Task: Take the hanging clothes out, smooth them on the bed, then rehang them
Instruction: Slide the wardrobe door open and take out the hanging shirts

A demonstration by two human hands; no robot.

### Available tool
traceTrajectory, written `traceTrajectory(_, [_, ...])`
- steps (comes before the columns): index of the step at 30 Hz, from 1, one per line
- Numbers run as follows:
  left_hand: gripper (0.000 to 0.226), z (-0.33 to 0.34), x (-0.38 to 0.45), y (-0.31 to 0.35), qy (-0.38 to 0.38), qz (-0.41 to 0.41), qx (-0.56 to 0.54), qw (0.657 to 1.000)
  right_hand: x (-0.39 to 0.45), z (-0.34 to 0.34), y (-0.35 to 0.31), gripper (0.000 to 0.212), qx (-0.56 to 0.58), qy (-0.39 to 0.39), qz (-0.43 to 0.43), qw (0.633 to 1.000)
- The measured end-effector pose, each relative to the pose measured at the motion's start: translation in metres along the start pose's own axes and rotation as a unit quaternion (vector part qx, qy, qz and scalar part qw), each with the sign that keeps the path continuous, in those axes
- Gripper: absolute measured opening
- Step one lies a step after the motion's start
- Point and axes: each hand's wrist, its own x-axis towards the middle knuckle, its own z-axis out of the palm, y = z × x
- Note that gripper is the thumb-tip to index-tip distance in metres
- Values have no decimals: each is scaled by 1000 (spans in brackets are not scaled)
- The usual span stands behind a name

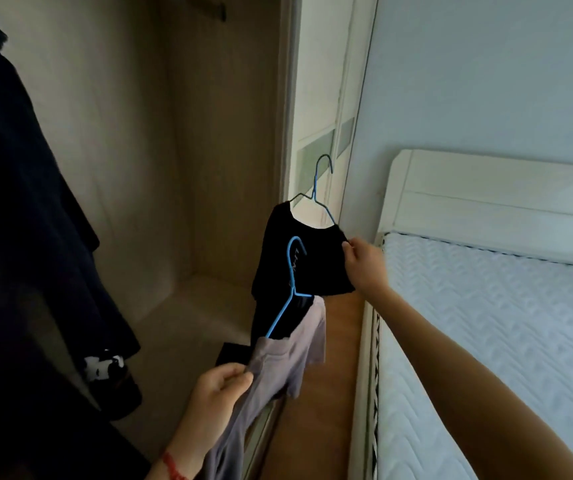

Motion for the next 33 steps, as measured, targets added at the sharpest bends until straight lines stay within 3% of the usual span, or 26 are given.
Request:
traceTrajectory(4, [17,29,-15,-2,-53,-7,19,998,-22,-26,37,33,-4,12,42,999])
traceTrajectory(10, [25,78,-40,1,-97,-18,43,994,-57,-83,85,33,-10,63,98,993])
traceTrajectory(13, [55,105,-56,9,-133,-13,56,989,-64,-126,114,33,-23,91,122,988])
traceTrajectory(14, [55,113,-61,12,-142,-14,54,988,-66,-142,123,33,-27,103,128,986])
traceTrajectory(19, [29,156,-82,24,-174,-15,56,983,-69,-227,159,36,-49,151,140,977])
traceTrajectory(23, [28,186,-88,40,-169,-25,44,984,-68,-292,180,30,-73,191,148,968])
traceTrajectory(25, [10,198,-87,47,-167,-23,46,985,-69,-320,188,30,-75,207,152,963])
traceTrajectory(28, [37,216,-81,55,-162,-15,64,985,-73,-358,201,31,-85,220,154,959])
traceTrajectory(33, [26,244,-71,79,-161,5,85,983,-99,-402,220,29,-106,245,153,952])
